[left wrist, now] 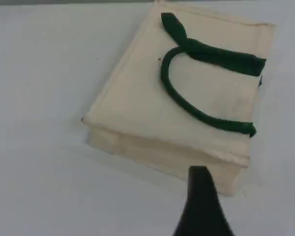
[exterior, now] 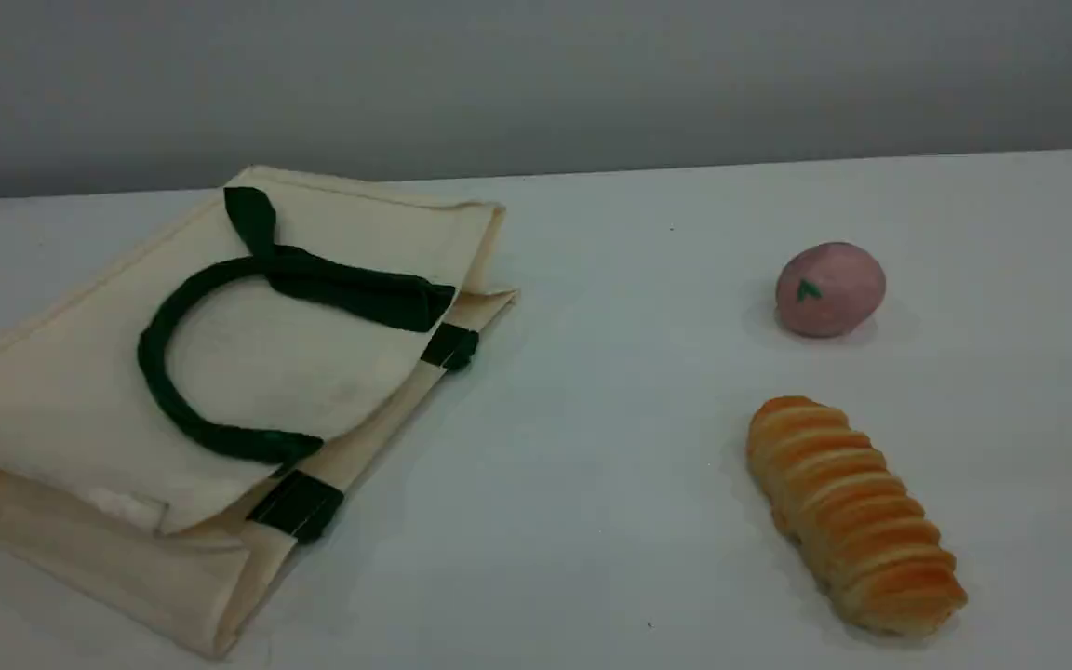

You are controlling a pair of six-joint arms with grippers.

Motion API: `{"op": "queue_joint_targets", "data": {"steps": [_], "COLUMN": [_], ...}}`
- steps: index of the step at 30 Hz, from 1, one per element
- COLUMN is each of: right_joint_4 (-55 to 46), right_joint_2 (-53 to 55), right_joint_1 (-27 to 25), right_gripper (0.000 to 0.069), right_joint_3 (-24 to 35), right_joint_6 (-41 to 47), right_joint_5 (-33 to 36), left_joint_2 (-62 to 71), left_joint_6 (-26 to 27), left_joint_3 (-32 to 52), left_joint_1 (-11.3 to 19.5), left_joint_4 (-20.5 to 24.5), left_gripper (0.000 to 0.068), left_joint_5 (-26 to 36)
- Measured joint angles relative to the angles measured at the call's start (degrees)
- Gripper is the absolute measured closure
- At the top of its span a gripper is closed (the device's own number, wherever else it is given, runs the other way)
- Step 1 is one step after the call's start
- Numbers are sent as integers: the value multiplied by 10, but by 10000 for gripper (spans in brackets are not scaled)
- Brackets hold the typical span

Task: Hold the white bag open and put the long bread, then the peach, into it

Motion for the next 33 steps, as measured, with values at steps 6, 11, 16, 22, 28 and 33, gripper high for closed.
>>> {"op": "queue_joint_targets", "data": {"steps": [6,11,16,22,28,33], "right_joint_4": [26,46,64,75,87,103], "right_joint_2": [133,216,261,287,349,401], "right_joint_1": [0,0,0,0,0,0], "right_gripper": [157,157,157,157,157,157], "right_joint_3": [-82,-101,-101,-106,-162,-226], "right_joint_6": [0,-17,-38,-37,-37,-37], "right_joint_5": [0,-7,-48,-84,-57,-35], "left_joint_2": [118,221,313,415,513,592], "left_joint_6": [0,0,0,0,1,1], "left_joint_3": [-69,-100,-125,-154,-204,-250], "left_joint_1": [0,0,0,0,0,0], "left_joint_4": [0,0,0,0,-1,-1], "left_gripper": [239,239,239,239,239,239], "left_joint_5": [0,-13,-35,-56,-60,-54]}}
